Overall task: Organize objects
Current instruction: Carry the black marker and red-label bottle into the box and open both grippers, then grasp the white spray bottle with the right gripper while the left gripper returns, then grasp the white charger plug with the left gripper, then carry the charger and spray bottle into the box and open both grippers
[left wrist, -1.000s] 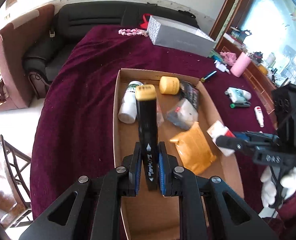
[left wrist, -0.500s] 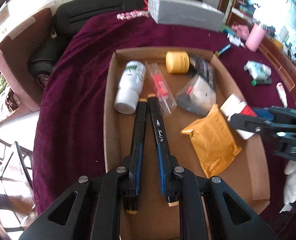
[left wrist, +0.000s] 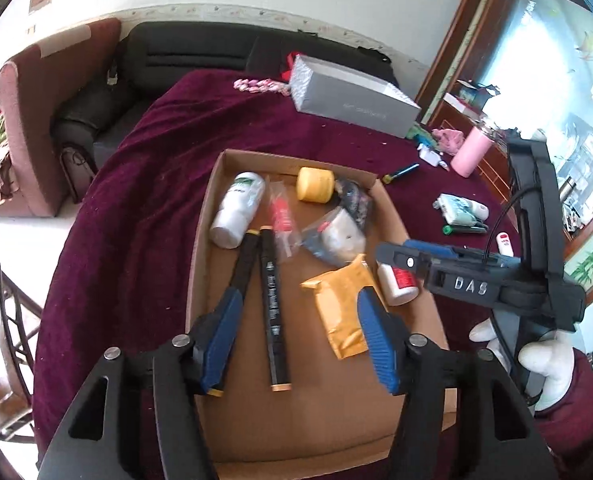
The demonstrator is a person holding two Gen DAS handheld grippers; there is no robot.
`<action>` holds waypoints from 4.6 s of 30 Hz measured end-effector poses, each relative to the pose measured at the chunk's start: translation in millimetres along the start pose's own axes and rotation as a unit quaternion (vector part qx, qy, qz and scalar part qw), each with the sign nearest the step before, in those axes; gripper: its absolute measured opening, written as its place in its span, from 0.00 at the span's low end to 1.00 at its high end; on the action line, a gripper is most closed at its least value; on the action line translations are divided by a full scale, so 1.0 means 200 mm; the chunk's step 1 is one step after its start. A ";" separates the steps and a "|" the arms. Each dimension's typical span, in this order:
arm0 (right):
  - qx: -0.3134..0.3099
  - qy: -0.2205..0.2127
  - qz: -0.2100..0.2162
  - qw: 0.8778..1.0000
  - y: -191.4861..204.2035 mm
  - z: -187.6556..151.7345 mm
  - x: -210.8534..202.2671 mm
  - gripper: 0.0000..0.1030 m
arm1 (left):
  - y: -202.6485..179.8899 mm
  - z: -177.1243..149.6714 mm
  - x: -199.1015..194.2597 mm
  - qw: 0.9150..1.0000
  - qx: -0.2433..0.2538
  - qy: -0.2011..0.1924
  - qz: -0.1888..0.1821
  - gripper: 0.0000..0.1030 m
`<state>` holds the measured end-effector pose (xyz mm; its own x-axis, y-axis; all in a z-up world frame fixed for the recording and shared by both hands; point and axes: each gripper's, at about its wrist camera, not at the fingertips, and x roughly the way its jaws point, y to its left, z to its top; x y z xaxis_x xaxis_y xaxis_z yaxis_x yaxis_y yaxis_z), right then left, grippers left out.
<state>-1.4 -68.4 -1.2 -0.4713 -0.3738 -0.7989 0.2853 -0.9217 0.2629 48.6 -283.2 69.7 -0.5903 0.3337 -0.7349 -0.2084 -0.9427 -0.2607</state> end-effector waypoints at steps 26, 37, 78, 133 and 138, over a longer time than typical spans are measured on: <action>0.201 -0.106 0.024 0.974 -0.86 -0.26 -0.56 0.62 | -0.70 -0.03 0.19 0.986 -0.029 0.043 -0.156 0.61; 0.287 -0.141 -0.015 0.947 -1.28 -0.45 -0.74 0.67 | -1.00 -0.18 0.44 0.976 -0.014 0.118 -0.184 0.61; 0.181 -0.021 -0.216 0.959 -1.48 -0.19 -0.48 0.26 | -1.39 -0.39 0.63 0.961 0.244 0.120 -0.042 0.98; 0.161 -0.080 0.080 0.980 -1.02 -0.32 -0.73 0.27 | -0.70 -0.04 0.02 0.995 0.020 -0.045 -0.083 0.38; 0.101 -0.063 0.116 0.986 -0.72 -0.25 -0.69 0.27 | -0.45 -0.10 -0.09 0.998 -0.009 -0.047 -0.035 0.38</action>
<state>64.6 121.7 44.8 -0.5165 -0.5747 -0.6348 0.2321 -0.8076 0.5422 93.9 -205.1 94.1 -0.6461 0.3961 -0.6525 -0.2382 -0.9167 -0.3206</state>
